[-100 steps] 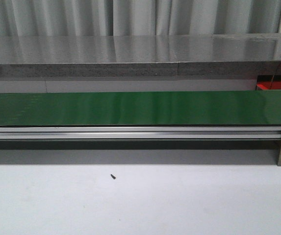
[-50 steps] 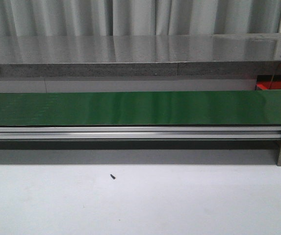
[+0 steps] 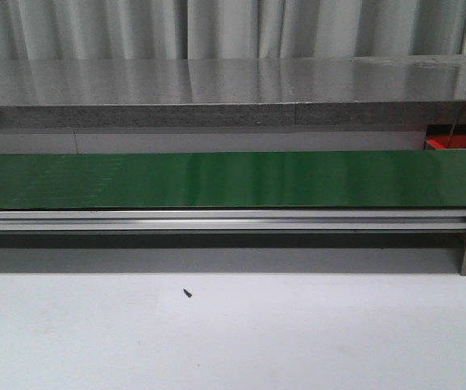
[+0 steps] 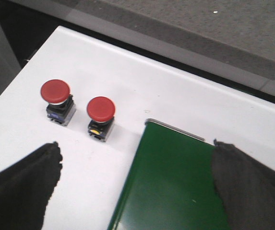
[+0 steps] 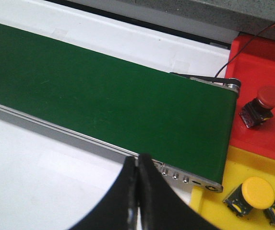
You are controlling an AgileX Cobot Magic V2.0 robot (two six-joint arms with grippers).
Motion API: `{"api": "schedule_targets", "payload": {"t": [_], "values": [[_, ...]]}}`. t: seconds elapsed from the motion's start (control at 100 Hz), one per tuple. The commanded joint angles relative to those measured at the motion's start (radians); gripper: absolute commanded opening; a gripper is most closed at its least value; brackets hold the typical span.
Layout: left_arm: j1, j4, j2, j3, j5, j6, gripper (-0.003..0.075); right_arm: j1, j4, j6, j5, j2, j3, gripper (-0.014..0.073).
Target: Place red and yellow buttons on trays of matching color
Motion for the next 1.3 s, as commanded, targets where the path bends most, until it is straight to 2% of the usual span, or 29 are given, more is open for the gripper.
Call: {"api": "schedule_targets", "payload": {"t": [0.0, 0.39, 0.68, 1.29], "values": [[0.020, -0.036, 0.046, -0.068, -0.059, -0.011, 0.0618, -0.004, 0.020, 0.000, -0.049, -0.010, -0.030, -0.0069], [0.032, -0.038, 0.343, -0.249, -0.075, -0.011, 0.0618, -0.004, 0.020, 0.000, -0.049, -0.010, -0.030, -0.0069], [0.027, -0.038, 0.512, -0.390, 0.001, -0.011, 0.0618, -0.004, 0.020, 0.000, -0.049, -0.010, -0.030, -0.0069], [-0.021, 0.041, 0.551, -0.508, -0.010, -0.011, 0.0618, -0.004, 0.020, 0.000, -0.049, -0.010, -0.030, -0.0069]]}}
